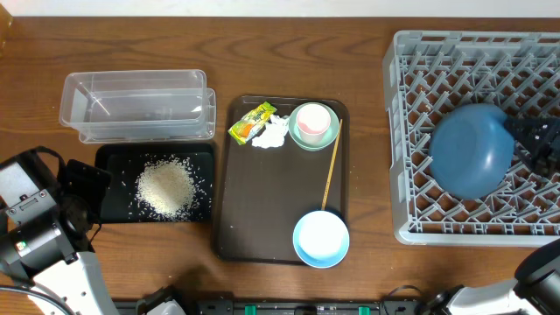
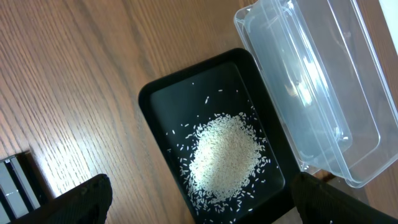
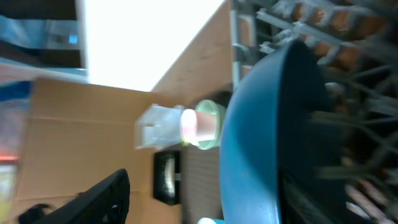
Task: Sort waste into correct bins and load items into the dishwasher rack
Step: 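Lower the blue plate into the dish rack and release it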
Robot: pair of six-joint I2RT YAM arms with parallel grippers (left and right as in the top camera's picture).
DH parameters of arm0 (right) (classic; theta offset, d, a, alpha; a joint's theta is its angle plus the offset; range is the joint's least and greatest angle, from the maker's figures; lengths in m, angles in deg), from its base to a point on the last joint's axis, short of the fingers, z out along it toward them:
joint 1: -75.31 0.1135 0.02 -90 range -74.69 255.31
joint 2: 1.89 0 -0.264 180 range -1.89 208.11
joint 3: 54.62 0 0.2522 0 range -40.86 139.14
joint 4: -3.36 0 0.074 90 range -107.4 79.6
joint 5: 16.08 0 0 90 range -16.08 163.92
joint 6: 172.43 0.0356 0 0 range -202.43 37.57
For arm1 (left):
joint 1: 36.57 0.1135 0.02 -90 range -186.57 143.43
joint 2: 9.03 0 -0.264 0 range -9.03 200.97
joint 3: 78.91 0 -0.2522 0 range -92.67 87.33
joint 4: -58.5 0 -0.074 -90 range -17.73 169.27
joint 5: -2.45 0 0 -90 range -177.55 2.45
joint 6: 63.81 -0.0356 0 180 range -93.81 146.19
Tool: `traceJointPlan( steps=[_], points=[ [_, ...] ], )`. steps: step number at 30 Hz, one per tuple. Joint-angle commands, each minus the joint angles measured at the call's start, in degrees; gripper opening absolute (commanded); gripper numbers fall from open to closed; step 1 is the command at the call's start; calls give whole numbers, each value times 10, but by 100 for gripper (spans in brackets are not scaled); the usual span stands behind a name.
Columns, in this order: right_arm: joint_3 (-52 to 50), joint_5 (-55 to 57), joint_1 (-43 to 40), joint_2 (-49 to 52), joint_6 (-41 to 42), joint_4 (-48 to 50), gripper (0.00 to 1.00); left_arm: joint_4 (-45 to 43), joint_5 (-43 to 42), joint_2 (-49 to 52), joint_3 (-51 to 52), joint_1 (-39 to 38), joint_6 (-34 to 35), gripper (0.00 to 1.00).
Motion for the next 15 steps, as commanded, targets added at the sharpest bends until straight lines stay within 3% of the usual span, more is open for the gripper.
traceJointPlan(
  steps=[1,5,11,15],
  points=[
    [32,86,-5,-54,100,26,73,1,3,0,-12,3,3,95],
    [40,212,-3,-118,222,88,77,2,3,0,-12,3,3,95],
    [40,314,21,-207,296,137,98,2,3,0,-12,3,3,95],
    [40,324,58,-228,300,143,94,2,2,0,-12,3,3,95]
  ],
)
